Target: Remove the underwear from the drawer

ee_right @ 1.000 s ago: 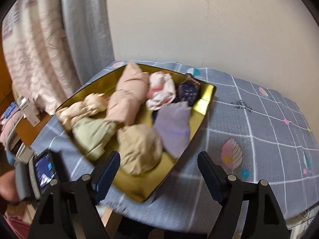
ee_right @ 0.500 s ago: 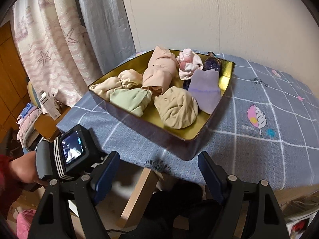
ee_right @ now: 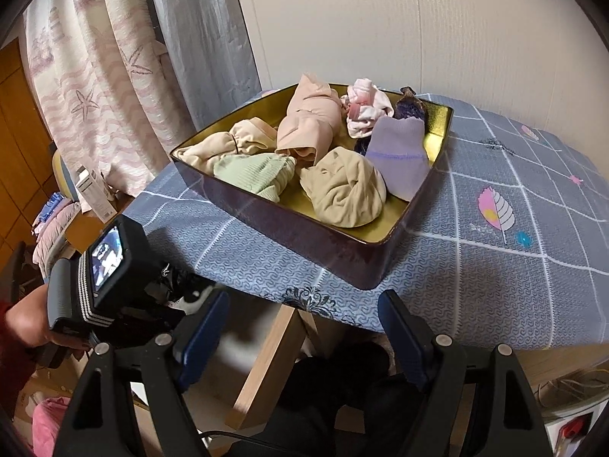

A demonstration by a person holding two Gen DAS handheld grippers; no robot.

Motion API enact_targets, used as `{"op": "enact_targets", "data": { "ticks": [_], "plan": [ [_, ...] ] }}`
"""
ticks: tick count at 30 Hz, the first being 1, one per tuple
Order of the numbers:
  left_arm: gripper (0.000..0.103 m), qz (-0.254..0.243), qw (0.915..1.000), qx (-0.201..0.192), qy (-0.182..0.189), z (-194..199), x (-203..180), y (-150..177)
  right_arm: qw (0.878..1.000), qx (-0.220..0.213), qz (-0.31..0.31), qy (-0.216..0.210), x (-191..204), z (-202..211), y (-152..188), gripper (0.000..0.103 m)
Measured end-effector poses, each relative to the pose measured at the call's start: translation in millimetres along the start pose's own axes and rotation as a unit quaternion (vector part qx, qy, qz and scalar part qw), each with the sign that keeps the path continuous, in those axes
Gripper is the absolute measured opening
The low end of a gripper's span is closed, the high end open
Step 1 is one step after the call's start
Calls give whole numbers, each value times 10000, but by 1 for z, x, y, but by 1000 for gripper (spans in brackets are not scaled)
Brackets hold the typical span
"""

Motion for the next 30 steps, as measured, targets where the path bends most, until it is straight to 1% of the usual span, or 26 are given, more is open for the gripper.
{"op": "enact_targets", "data": {
  "ticks": [4,7,8,13,16,17,18,20,22,24,25,26,27,30],
  "plan": [
    [9,79,9997,-210,7,17,4,-4,10000,50,-53,4,-2,-3,2,81],
    [8,204,9986,-451,162,44,8,-12,9999,67,-102,-12,-4,-4,3,81],
    [5,204,9983,-534,147,50,9,-13,9999,58,-100,-17,-4,-4,3,81],
    [5,300,9948,-961,179,91,20,-27,10000,37,-85,-33,-2,-3,2,81],
    [5,295,9943,-1007,206,110,30,-31,9999,74,-107,-71,-1,-5,3,81],
    [5,244,9950,-953,186,111,33,-31,9999,77,-116,-94,0,-5,4,81],
    [5,153,9963,-824,179,106,29,-21,9999,72,-111,-90,0,-5,4,81],
    [7,-105,9983,-577,60,90,17,-21,9999,86,-68,-86,2,-5,5,81],
    [7,-229,9992,-318,34,77,9,-20,9999,101,-28,-69,4,-5,6,81],
    [9,-282,9994,-198,32,69,4,-20,9999,125,41,23,4,-5,7,81],
    [17,-297,9995,-112,27,64,3,-21,9999,128,77,83,3,-5,7,78],
    [23,-356,9993,-56,-33,59,3,-23,9999,105,60,109,2,-4,6,68],
    [23,-405,9991,-34,-85,55,3,-20,9999,98,-2,96,0,-4,4,64],
    [26,-516,9986,97,-58,51,1,-25,9999,89,-105,49,-4,-4,-3,65]
  ]
}}
Point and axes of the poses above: each gripper's, at about its wrist camera, not at the fingertips, and z roughly against the way its jaws point, x to its left, y to its underside, the point moved 10 cm from there along -z, roughly the way its jaws point, and after that the axes turned 7 degrees about z, right-handed, at the moved point
